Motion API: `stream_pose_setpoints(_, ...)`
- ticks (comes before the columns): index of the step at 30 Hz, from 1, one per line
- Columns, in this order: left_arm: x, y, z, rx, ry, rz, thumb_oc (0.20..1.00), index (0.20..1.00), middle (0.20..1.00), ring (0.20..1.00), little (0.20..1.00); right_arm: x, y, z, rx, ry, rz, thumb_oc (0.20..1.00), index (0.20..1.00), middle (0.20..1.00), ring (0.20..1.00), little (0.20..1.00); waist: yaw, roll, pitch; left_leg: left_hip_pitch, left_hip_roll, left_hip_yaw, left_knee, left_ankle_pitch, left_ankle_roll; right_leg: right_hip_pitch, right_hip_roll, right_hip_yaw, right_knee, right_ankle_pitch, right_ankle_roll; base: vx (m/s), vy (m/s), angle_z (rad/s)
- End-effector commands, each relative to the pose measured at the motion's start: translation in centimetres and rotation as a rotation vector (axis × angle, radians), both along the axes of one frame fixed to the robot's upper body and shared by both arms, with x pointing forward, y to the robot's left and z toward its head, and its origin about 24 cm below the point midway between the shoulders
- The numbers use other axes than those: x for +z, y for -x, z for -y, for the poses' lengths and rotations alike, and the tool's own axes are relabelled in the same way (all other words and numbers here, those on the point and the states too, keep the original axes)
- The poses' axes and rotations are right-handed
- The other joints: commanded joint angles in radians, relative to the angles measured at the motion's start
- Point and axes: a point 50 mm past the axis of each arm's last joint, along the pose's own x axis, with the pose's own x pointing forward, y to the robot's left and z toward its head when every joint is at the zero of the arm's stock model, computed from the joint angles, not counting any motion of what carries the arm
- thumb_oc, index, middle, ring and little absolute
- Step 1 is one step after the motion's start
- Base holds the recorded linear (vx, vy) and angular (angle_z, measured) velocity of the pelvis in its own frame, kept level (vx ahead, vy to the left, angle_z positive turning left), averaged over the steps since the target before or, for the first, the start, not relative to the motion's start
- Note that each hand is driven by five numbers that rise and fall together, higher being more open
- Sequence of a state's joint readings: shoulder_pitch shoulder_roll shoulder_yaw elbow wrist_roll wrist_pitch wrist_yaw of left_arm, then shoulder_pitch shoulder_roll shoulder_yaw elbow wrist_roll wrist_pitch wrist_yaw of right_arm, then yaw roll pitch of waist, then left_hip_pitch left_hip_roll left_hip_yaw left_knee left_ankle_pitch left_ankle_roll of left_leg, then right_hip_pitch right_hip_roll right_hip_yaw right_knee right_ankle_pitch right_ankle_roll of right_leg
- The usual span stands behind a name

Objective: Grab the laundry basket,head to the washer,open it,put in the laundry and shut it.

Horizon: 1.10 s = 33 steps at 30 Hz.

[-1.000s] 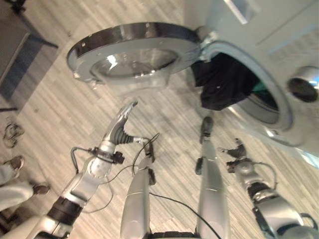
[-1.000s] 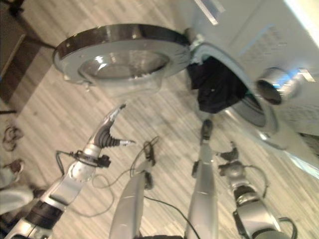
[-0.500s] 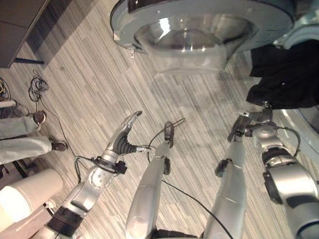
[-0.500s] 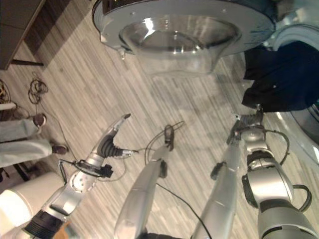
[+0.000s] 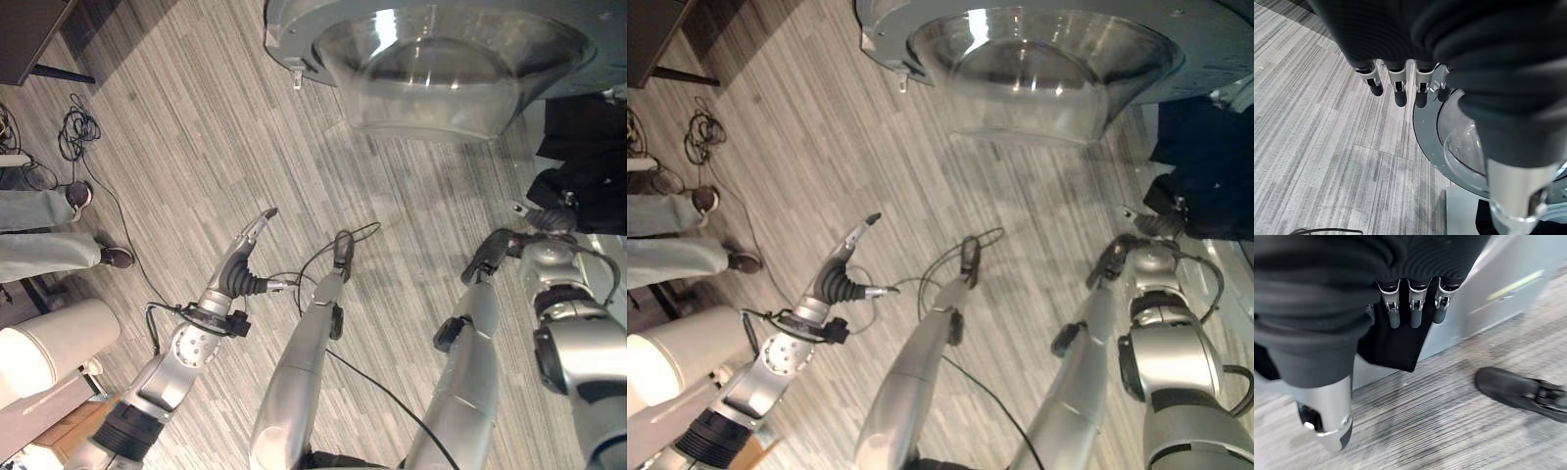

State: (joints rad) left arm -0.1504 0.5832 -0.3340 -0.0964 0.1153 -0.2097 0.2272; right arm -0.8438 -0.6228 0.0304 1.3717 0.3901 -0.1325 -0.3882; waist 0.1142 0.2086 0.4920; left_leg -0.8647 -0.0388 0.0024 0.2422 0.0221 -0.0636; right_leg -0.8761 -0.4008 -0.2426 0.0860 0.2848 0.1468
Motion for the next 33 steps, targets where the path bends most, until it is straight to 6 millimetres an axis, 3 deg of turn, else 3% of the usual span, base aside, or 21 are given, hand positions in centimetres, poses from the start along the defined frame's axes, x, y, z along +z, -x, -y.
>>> stream_pose_setpoints(1, 1.1, 1.0, -0.1, -0.001, 0.096, 0.063, 1.0, 1.0, 1.0, 1.0, 1.0, -1.3, 2.8, 2.8, -0.114, -0.019, -0.029, 1.0, 1.0, 1.0, 1.0, 1.0, -0.051, 0.093, 0.028, -0.006, 0.043, 0.063, 0.012, -0.066, -0.021, -0.006, 0.022, 0.066, 0.039, -0.13, 0.058, 0.0, 0.0, 0.0)
stream_pose_setpoints(6, 1.3, 1.1, -0.5, 0.017, 0.095, 0.076, 1.0, 1.0, 1.0, 1.0, 1.0, 0.1, 3.4, 4.3, -0.143, 0.011, 0.003, 1.0, 1.0, 1.0, 1.0, 1.0, -0.049, 0.097, 0.028, -0.011, 0.049, 0.069, -0.004, -0.061, -0.025, -0.023, 0.026, 0.068, 0.034, -0.131, 0.062, 0.0, -0.007, -0.02)
stream_pose_setpoints(15, 1.5, 1.0, -0.7, 0.019, 0.115, 0.081, 1.0, 1.0, 1.0, 1.0, 1.0, 2.0, 2.3, 4.1, -0.121, 0.015, 0.102, 1.0, 1.0, 1.0, 1.0, 1.0, -0.054, 0.093, 0.028, -0.016, 0.06, 0.072, -0.017, -0.055, -0.028, -0.045, 0.039, 0.075, 0.041, -0.138, 0.059, 0.0, -0.009, -0.05)
stream_pose_setpoints(19, 1.5, 1.2, -0.8, 0.012, 0.116, 0.084, 1.0, 1.0, 1.0, 1.0, 1.0, 3.8, 1.8, 4.3, -0.124, 0.038, 0.156, 1.0, 1.0, 1.0, 1.0, 1.0, -0.05, 0.101, 0.028, -0.02, 0.065, 0.075, -0.022, -0.051, -0.032, -0.058, 0.039, 0.081, 0.049, -0.143, 0.058, 0.0, -0.008, -0.02)
stream_pose_setpoints(25, 1.7, 1.4, -1.1, 0.019, 0.125, 0.091, 1.0, 1.0, 1.0, 1.0, 1.0, 7.4, 1.3, 5.1, -0.16, 0.06, 0.268, 1.0, 1.0, 1.0, 1.0, 1.0, -0.033, 0.118, 0.028, -0.032, 0.069, 0.069, -0.021, -0.046, -0.034, -0.087, 0.045, 0.089, 0.081, -0.161, 0.056, 0.01, -0.018, -0.04)
stream_pose_setpoints(27, 1.8, 1.4, -0.9, 0.011, 0.14, 0.097, 1.0, 1.0, 1.0, 1.0, 1.0, 10.4, 0.7, 5.1, -0.182, 0.026, 0.397, 1.0, 1.0, 1.0, 1.0, 1.0, -0.017, 0.128, 0.028, -0.039, 0.072, 0.067, -0.03, -0.04, -0.036, -0.106, 0.045, 0.086, 0.094, -0.168, 0.057, 0.0, -0.034, -0.01)
stream_pose_setpoints(29, 1.9, 1.3, -0.8, 0.008, 0.144, 0.1, 1.0, 1.0, 1.0, 1.0, 1.0, 11.1, 0.6, 5.0, -0.183, 0.019, 0.425, 1.0, 1.0, 1.0, 1.0, 1.0, -0.013, 0.131, 0.028, -0.041, 0.072, 0.068, -0.032, -0.037, -0.038, -0.11, 0.045, 0.086, 0.096, -0.169, 0.058, 0.03, -0.009, 0.0)
stream_pose_setpoints(30, 2.0, 1.3, -0.9, 0.005, 0.144, 0.106, 1.0, 1.0, 1.0, 1.0, 1.0, 12.5, 0.4, 4.9, -0.187, 0.02, 0.473, 1.0, 1.0, 1.0, 1.0, 1.0, -0.003, 0.136, 0.028, -0.032, 0.075, 0.059, -0.038, -0.049, -0.042, -0.104, 0.048, 0.092, 0.099, -0.188, 0.065, 0.0, -0.045, 0.01)
stream_pose_setpoints(31, 2.1, 1.4, -0.8, -0.001, 0.149, 0.108, 1.0, 1.0, 1.0, 1.0, 1.0, 14.4, 0.3, 5.0, -0.195, 0.028, 0.536, 1.0, 1.0, 1.0, 1.0, 1.0, 0.002, 0.141, 0.028, -0.044, 0.074, 0.067, -0.046, -0.028, -0.042, -0.117, 0.045, 0.086, 0.098, -0.173, 0.059, 0.06, -0.027, 0.0)
stream_pose_setpoints(32, 2.2, 1.3, -0.8, 0.0, 0.151, 0.112, 1.0, 1.0, 1.0, 1.0, 1.0, 14.5, 0.3, 4.9, -0.194, 0.028, 0.539, 1.0, 1.0, 1.0, 1.0, 1.0, 0.005, 0.142, 0.027, -0.032, 0.076, 0.06, -0.048, -0.047, -0.045, -0.107, 0.048, 0.094, 0.099, -0.193, 0.068, -0.05, -0.033, -0.01)
stream_pose_setpoints(33, 2.1, 1.4, -0.8, -0.002, 0.15, 0.11, 1.0, 1.0, 1.0, 1.0, 1.0, 15.4, 0.4, 5.0, -0.202, 0.031, 0.567, 1.0, 1.0, 1.0, 1.0, 1.0, 0.007, 0.146, 0.028, -0.045, 0.075, 0.065, -0.051, -0.025, -0.043, -0.121, 0.045, 0.088, 0.1, -0.174, 0.059, 0.05, -0.008, -0.01)
